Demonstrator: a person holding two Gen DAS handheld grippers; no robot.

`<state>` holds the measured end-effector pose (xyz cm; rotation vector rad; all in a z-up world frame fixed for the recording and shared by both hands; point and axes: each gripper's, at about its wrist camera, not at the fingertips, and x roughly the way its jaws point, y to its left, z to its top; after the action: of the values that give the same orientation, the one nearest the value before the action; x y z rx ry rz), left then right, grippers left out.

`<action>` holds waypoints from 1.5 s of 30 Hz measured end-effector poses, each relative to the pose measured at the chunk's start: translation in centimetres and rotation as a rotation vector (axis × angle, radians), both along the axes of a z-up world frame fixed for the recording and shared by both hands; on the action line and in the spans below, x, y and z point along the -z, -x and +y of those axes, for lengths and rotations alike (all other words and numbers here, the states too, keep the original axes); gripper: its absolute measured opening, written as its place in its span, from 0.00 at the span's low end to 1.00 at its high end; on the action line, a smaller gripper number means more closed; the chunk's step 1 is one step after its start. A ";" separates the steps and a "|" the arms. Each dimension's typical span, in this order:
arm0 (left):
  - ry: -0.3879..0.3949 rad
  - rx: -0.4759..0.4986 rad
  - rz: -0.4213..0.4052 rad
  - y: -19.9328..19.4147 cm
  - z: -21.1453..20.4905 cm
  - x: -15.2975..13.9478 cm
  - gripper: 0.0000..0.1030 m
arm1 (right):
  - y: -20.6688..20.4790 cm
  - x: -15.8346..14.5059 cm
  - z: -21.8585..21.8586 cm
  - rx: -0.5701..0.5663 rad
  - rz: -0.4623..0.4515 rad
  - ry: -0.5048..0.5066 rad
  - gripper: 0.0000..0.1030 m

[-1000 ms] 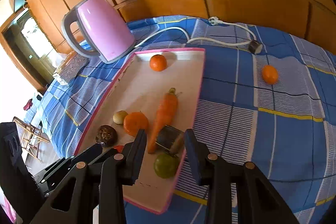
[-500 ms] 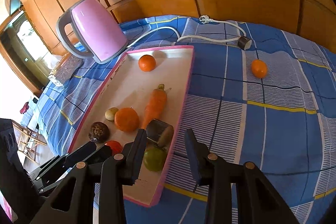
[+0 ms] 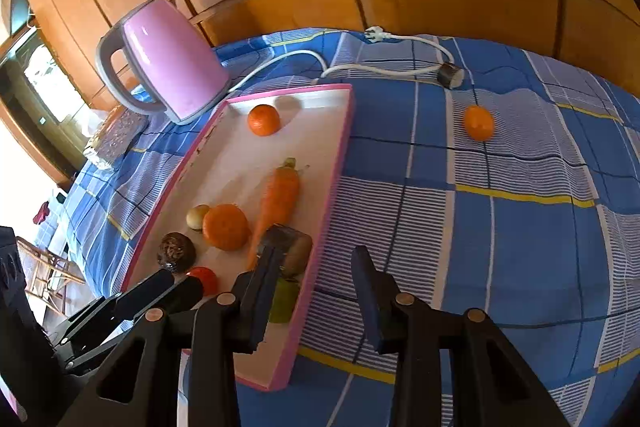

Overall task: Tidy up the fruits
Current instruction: 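Withdraw both open grippers from the tray, then reach the right gripper to the last mandarin on the bedspread and close on it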

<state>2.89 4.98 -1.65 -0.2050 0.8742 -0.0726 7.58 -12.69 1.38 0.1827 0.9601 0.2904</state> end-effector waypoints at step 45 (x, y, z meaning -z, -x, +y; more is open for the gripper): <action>-0.034 0.153 -0.001 -5.3 -7.8 -0.4 0.35 | -2.8 2.7 -9.9 0.242 0.062 0.005 0.37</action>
<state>8.20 -2.83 -1.29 -0.1058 0.8882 -0.2001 10.39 -22.62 -1.34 0.3027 0.9891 0.0599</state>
